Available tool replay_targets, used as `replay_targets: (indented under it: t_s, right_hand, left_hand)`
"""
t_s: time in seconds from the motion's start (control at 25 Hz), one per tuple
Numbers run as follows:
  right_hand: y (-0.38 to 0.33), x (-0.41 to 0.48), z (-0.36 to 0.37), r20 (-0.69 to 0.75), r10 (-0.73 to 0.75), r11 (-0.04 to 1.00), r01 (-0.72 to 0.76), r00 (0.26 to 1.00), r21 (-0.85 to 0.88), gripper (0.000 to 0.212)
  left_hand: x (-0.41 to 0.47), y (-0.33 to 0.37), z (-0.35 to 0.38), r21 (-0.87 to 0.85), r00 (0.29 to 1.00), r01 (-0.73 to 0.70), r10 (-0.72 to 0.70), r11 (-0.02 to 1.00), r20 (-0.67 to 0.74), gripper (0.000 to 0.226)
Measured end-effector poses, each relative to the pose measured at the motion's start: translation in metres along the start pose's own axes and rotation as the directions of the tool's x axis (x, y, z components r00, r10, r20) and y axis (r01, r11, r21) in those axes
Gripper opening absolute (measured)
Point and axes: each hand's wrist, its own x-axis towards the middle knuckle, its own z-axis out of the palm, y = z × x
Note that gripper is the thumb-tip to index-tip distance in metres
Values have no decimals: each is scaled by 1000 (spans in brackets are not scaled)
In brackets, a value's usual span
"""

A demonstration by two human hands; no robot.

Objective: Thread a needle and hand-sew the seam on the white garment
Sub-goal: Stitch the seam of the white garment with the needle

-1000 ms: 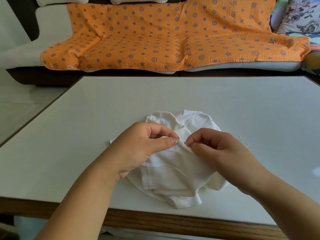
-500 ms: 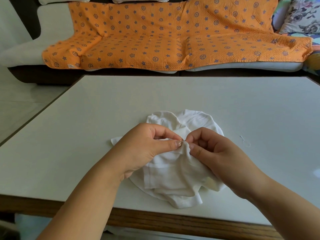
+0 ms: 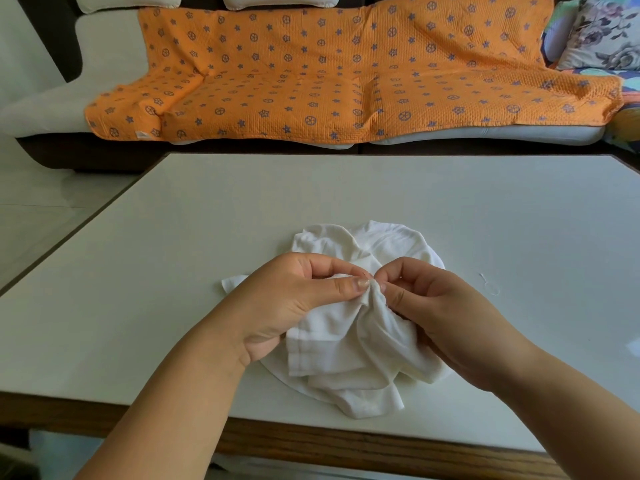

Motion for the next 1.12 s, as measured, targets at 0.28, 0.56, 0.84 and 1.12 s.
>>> replay_targets:
  t_s: [0.28,0.56,0.84,1.12]
  right_hand:
    - [-1,-7,5,-33,-151,984,147,988,-103,8]
    - [-3,-3,9,-74,-142,933,108,987,-343,8]
    - [-21,6,-15,-293,31,908,95,956,407,15]
    - [-24,15,-42,-385,141,700,183,912,690,11]
  left_hand:
    - [6,-6,7,28,997,39,-37,999,-61,19]
    - [5,-7,13,159,995,45,-30,986,-96,9]
    - [7,-7,14,146,979,53,-22,988,-204,5]
    - [3,-1,8,38,978,86,-77,996,-195,4]
